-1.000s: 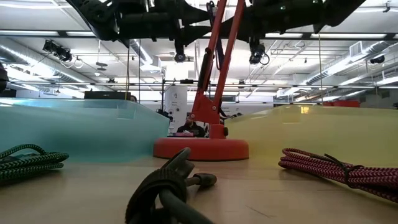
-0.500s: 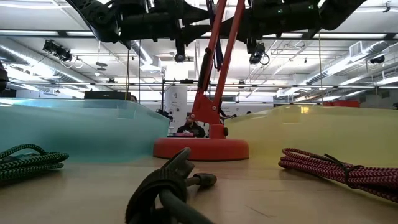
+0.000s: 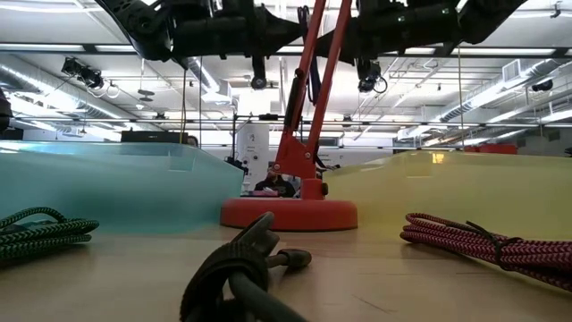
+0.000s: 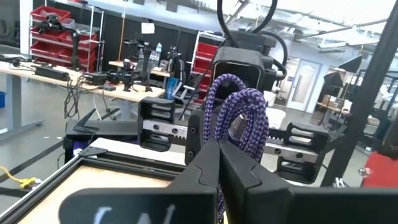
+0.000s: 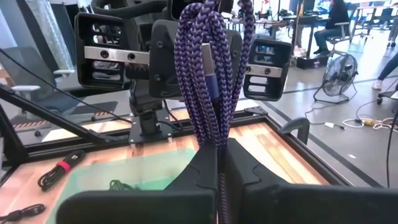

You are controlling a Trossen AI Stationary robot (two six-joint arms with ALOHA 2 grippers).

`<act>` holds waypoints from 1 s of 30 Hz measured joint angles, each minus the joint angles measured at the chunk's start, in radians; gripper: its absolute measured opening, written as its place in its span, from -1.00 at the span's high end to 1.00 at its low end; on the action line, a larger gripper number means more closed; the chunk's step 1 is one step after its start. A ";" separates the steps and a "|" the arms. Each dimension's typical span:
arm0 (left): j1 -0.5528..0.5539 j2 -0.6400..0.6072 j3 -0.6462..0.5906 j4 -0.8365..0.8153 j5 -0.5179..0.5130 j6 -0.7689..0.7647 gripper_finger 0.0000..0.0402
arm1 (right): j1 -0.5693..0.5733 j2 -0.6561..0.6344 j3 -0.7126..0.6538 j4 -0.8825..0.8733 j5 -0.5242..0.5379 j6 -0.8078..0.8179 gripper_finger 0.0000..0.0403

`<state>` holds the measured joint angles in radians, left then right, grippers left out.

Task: Pick & Place USB Port
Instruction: Put the blue patterned charger cable into the blue bin

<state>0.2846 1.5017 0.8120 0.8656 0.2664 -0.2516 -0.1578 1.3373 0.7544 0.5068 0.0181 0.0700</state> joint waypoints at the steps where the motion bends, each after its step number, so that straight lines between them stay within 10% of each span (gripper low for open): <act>1: 0.005 0.000 0.000 -0.006 -0.004 -0.003 0.99 | -0.003 0.000 0.000 -0.004 0.000 0.000 1.00; 16: 0.111 0.000 0.000 -0.170 -0.018 -0.039 0.99 | -0.063 0.001 0.000 -0.053 0.017 0.019 0.99; 24: 0.095 -0.001 0.000 -0.129 0.203 -0.088 0.86 | -0.081 0.001 0.000 -0.017 -0.006 0.025 0.99; 30: 0.022 -0.001 0.000 -0.116 0.062 0.040 0.60 | -0.077 0.001 0.000 0.022 -0.046 0.045 0.99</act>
<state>0.3068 1.5005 0.8120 0.7496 0.3283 -0.2116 -0.2344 1.3380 0.7547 0.5292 -0.0280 0.1148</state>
